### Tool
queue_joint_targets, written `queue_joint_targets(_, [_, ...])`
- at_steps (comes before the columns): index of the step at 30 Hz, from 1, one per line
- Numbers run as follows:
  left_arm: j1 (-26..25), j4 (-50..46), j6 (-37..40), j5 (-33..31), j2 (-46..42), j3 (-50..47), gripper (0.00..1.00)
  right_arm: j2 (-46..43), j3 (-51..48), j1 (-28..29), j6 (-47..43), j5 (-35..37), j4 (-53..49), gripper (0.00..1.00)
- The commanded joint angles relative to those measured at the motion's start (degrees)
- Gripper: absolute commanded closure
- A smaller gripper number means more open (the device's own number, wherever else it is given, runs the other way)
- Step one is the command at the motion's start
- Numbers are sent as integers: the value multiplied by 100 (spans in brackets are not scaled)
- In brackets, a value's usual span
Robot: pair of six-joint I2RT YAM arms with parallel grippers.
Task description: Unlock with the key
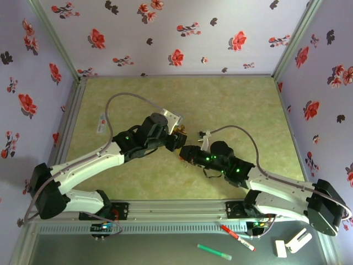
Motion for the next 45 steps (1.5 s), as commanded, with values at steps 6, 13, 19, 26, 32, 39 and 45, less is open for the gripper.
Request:
queue_joint_targets(6, [6, 483, -155, 230, -268, -77, 100, 122, 13, -9, 199, 790, -27, 89])
queue_joint_targets(13, [-41, 893, -219, 839, -561, -536, 100, 285, -79, -374, 377, 709, 211, 89])
queue_joint_targets(19, [-99, 924, -84, 1085, -758, -789, 100, 536, 31, -476, 341, 428, 296, 84])
queue_joint_targets(26, [-112, 880, 127, 1392, -847, -1011, 100, 608, 39, -539, 334, 249, 311, 82])
queue_joint_targets(32, [-57, 140, 849, 1087, -868, -1018, 100, -57, -88, -684, 148, 444, -760, 74])
queue_joint_targets(39, [260, -537, 1718, 341, -808, -1257, 100, -1642, -330, -1084, -85, 591, -2310, 58])
queue_joint_targets(45, [419, -484, 2336, -401, -297, -1343, 100, -2548, -354, -1176, -154, 617, -3075, 55])
